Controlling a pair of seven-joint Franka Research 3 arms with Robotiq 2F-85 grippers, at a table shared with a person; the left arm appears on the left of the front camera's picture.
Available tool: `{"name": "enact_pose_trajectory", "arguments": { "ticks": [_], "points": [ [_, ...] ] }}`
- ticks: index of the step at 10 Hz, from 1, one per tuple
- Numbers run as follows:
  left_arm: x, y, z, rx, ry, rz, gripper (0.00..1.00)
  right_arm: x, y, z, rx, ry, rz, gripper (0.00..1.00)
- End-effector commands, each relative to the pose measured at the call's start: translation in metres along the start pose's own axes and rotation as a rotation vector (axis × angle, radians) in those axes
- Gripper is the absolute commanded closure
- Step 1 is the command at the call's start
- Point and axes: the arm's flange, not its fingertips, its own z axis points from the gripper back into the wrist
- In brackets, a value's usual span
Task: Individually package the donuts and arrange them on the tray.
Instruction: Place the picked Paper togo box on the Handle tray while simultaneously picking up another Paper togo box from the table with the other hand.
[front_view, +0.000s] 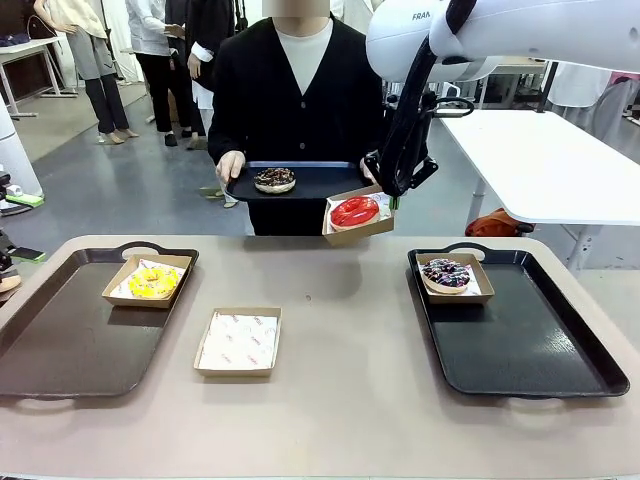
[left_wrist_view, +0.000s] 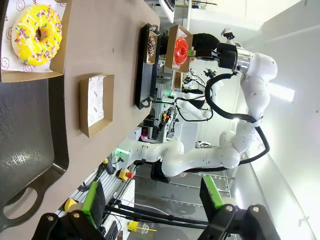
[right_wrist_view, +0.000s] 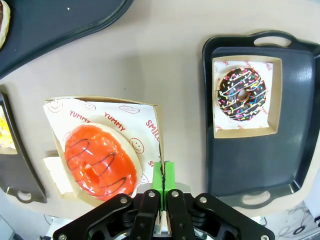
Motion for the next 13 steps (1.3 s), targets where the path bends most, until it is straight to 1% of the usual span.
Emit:
{"name": "enact_pose_trajectory", "arguments": {
  "ticks": [1,2,3,5,6,7,8,10,11,12,13],
  "points": [
    [0.0,0.0,0.0,0.0,0.0,0.0,0.0,-0.008,-0.009,0.005,-0.002,0.02,0.074,0.99],
    [0.0,-0.021,-0.009,0.082,0.008,-0.026,0.0,-0.019,-0.024,0.011,-0.001,0.023,0.085,0.99],
    [-0.001,-0.045,-0.023,0.14,0.03,-0.042,0.0,-0.031,-0.045,0.017,0.027,0.017,0.083,0.99],
    [-0.004,-0.095,-0.066,0.308,0.079,-0.082,0.0,-0.058,-0.098,0.024,0.085,0.012,0.085,0.99],
    [-0.009,-0.116,-0.09,0.408,0.114,-0.097,0.0,-0.069,-0.123,0.022,0.133,0.019,0.079,0.99],
    [-0.01,-0.132,-0.115,0.499,0.126,-0.12,0.0,-0.076,-0.145,0.014,0.156,0.014,0.081,0.99],
    [-0.022,-0.148,-0.146,0.592,0.141,-0.127,0.0,-0.09,-0.165,0.004,0.155,0.012,0.102,0.99],
    [-0.025,-0.155,-0.203,0.754,0.158,-0.152,0.0,-0.095,-0.205,-0.025,0.145,-0.003,0.083,0.99],
    [-0.028,-0.152,-0.225,0.829,0.159,-0.146,0.0,-0.097,-0.213,-0.043,0.144,-0.014,0.079,0.99],
    [-0.027,-0.144,-0.252,0.884,0.162,-0.142,0.0,-0.104,-0.227,-0.057,0.142,-0.007,0.089,0.99],
    [-0.025,-0.135,-0.268,0.928,0.161,-0.143,0.0,-0.103,-0.232,-0.068,0.15,-0.004,0.072,0.99]
  ]
}}
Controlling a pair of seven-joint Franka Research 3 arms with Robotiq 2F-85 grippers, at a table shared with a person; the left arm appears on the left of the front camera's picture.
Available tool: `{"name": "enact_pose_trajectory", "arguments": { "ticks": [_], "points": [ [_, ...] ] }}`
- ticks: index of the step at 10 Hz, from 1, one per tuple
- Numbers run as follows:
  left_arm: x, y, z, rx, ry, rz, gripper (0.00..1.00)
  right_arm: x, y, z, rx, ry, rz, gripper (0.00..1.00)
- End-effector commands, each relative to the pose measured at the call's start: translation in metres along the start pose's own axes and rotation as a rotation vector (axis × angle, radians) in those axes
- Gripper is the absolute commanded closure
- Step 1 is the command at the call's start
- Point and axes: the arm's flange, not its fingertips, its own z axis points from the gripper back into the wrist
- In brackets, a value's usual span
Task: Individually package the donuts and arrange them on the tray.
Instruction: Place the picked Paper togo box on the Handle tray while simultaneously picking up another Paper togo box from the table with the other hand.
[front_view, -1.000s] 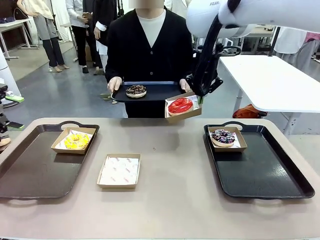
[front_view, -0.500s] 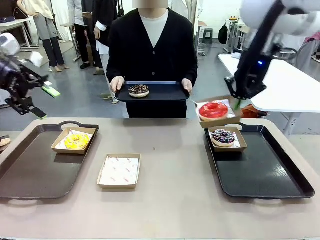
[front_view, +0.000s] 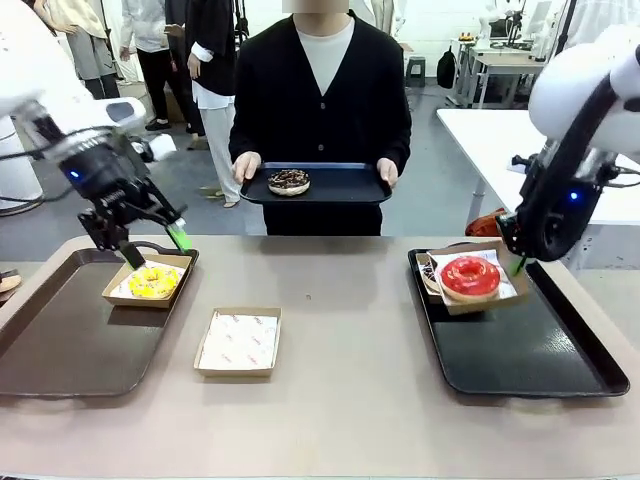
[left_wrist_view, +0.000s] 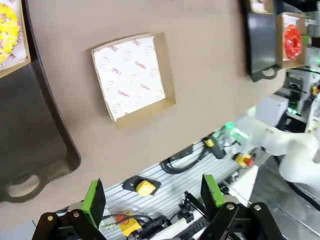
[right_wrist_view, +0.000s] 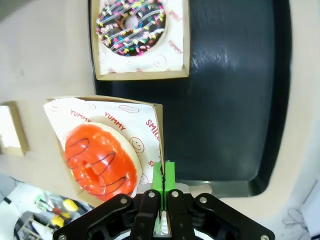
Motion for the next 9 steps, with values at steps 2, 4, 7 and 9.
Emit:
{"name": "enact_pose_trajectory", "arguments": {
  "ticks": [2,4,7,9],
  "points": [
    [0.015,-0.002,-0.041,0.136,-0.004,0.059,0.0,-0.008,-0.002,-0.022,-0.029,0.014,-0.017,0.99],
    [0.024,0.004,-0.066,0.196,-0.014,0.087,0.0,-0.01,0.002,-0.027,-0.075,0.038,-0.021,0.99],
    [0.033,0.015,-0.097,0.229,-0.005,0.11,0.0,-0.011,0.005,-0.026,-0.129,0.058,-0.04,0.99],
    [0.041,0.018,-0.115,0.257,-0.023,0.106,0.0,-0.012,0.004,-0.029,-0.091,0.045,-0.014,0.99]
  ]
}}
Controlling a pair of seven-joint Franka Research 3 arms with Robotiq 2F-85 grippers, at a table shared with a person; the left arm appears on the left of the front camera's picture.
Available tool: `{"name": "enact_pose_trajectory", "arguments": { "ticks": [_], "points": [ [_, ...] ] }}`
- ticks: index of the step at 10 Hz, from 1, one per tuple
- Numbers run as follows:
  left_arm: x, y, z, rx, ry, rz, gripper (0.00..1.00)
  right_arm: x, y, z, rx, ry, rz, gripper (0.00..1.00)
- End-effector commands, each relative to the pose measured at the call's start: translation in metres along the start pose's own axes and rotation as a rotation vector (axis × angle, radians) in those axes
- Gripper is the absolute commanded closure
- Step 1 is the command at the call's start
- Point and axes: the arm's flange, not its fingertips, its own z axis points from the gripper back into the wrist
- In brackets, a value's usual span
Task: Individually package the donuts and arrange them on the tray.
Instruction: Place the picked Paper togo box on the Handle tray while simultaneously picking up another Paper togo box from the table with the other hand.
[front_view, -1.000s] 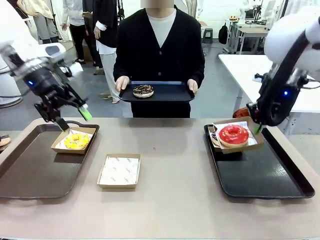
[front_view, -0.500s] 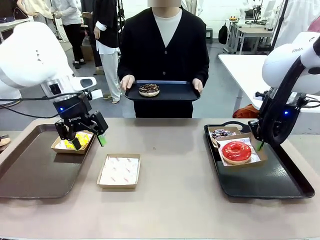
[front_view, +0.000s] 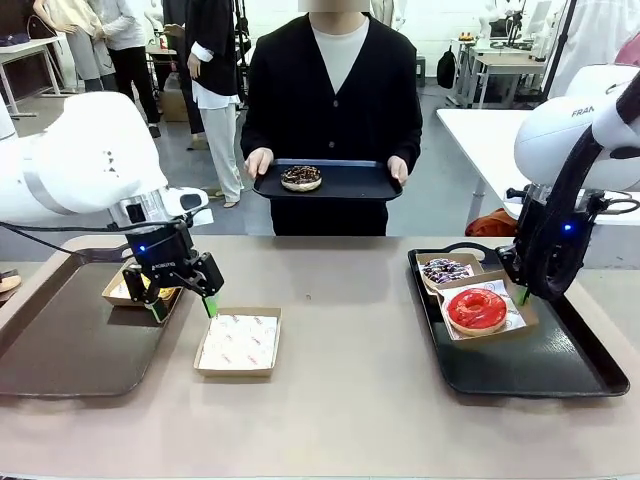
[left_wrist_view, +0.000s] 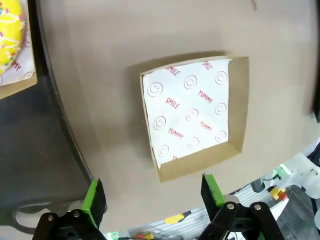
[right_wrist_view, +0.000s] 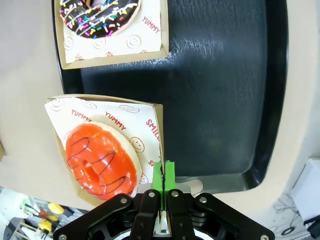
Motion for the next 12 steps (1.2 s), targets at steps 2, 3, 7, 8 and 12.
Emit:
{"name": "enact_pose_trajectory", "arguments": {
  "ticks": [2,3,7,8,12],
  "points": [
    [0.01,-0.013,-0.024,0.075,-0.061,0.004,0.0,0.0,0.0,0.0,0.017,-0.002,0.005,0.99],
    [0.012,-0.015,-0.032,0.099,-0.093,-0.017,0.0,0.0,0.0,0.0,0.017,-0.002,0.005,0.99],
    [0.004,-0.027,-0.047,0.148,-0.141,-0.063,0.0,0.0,0.0,0.0,0.017,-0.002,0.005,0.99],
    [0.012,-0.019,-0.04,0.117,-0.103,-0.072,0.0,0.0,0.0,0.0,0.017,-0.002,0.005,0.99],
    [0.012,-0.019,-0.04,0.117,-0.103,-0.072,0.0,0.0,0.0,0.0,0.017,-0.002,0.005,0.99]
  ]
}}
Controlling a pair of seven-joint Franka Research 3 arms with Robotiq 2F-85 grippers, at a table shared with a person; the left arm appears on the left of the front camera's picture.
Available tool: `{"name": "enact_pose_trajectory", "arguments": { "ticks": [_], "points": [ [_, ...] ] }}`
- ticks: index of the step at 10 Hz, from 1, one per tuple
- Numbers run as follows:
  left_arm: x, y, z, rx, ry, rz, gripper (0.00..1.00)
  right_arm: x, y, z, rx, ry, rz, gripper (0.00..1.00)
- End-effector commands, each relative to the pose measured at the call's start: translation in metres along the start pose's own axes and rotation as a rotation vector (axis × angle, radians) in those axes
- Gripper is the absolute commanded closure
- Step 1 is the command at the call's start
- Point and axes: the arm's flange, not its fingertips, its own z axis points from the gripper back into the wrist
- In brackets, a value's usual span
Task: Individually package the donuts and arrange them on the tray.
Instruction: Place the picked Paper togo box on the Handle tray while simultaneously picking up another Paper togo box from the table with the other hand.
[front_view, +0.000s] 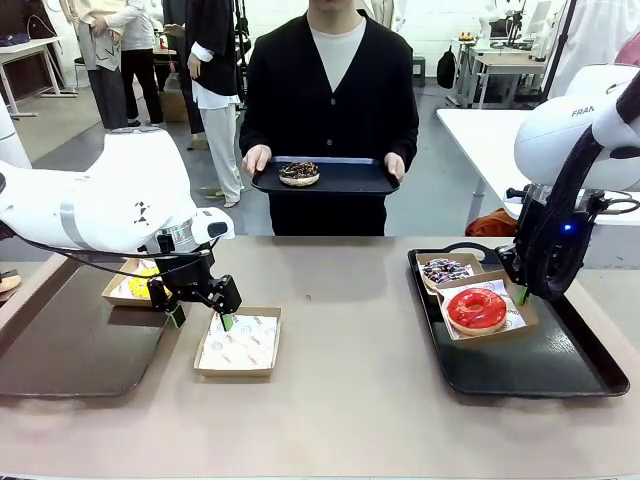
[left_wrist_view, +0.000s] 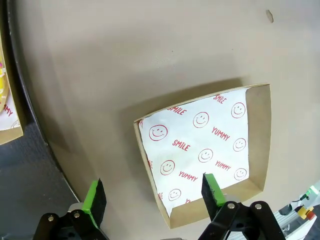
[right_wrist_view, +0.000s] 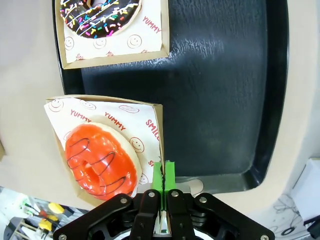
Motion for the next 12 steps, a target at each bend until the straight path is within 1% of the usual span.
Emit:
{"name": "enact_pose_trajectory", "arguments": {
  "ticks": [1,4,5,7,10,12],
  "points": [
    [0.001,0.001,0.001,-0.004,0.009,0.002,0.0,0.0,0.0,0.0,0.015,-0.002,0.004,0.99],
    [0.0,0.0,0.0,0.0,0.0,0.0,0.0,0.0,0.0,0.0,0.0,0.0,0.0,0.99],
    [-0.002,-0.002,0.003,0.016,-0.022,-0.004,0.0,0.002,0.004,-0.005,-0.033,-0.002,0.003,0.99],
    [-0.009,-0.007,0.011,0.048,-0.058,-0.024,0.0,-0.004,0.009,-0.014,-0.05,-0.012,0.005,0.99],
    [-0.013,-0.013,0.013,0.087,-0.076,-0.023,0.0,-0.015,0.006,-0.018,-0.023,-0.019,0.026,0.99],
    [-0.012,-0.015,0.012,0.102,-0.073,-0.018,0.0,-0.016,0.003,-0.023,-0.009,-0.025,0.031,0.99]
  ]
}}
